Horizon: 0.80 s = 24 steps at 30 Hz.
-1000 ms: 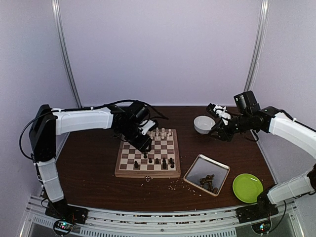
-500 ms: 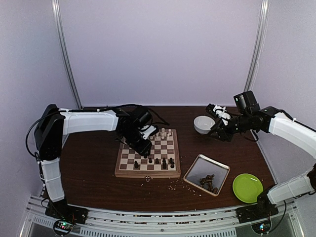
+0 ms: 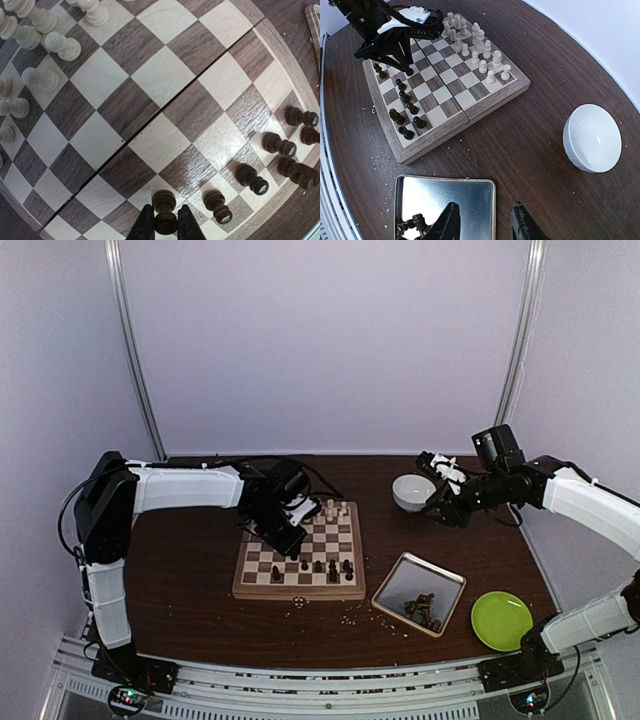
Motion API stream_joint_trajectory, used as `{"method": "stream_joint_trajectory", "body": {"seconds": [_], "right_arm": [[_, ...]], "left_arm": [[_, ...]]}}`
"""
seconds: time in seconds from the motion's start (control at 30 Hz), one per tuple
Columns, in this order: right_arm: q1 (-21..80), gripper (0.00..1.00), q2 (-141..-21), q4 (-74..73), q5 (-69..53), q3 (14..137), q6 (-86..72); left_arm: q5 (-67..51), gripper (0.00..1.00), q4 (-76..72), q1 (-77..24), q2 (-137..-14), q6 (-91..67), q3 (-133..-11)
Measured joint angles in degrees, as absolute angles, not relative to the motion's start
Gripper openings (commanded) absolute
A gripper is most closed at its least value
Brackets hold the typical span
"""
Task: Set up the chess pieces on the board
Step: Pick up the rook from the chessboard, then place the rook at h8.
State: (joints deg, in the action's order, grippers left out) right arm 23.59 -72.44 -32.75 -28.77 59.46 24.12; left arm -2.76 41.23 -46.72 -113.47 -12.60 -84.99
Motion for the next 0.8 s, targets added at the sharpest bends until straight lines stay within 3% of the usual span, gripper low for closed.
{"method": "stream_joint_trajectory", "body": {"seconds": [0.3,0.8], "right_arm": [[23.59,0.35,-72.95,-32.77,-28.8,59.46,24.25],[23.59,0.35,-74.39,-33.23,-29.58,59.46,24.45]], "left_arm": [[0.93,0.05,42.04,-46.72,-112.73,-12.12,-84.77],[7.75,0.05,45.1,-45.47,-95.33,-12.64,-69.78]]}}
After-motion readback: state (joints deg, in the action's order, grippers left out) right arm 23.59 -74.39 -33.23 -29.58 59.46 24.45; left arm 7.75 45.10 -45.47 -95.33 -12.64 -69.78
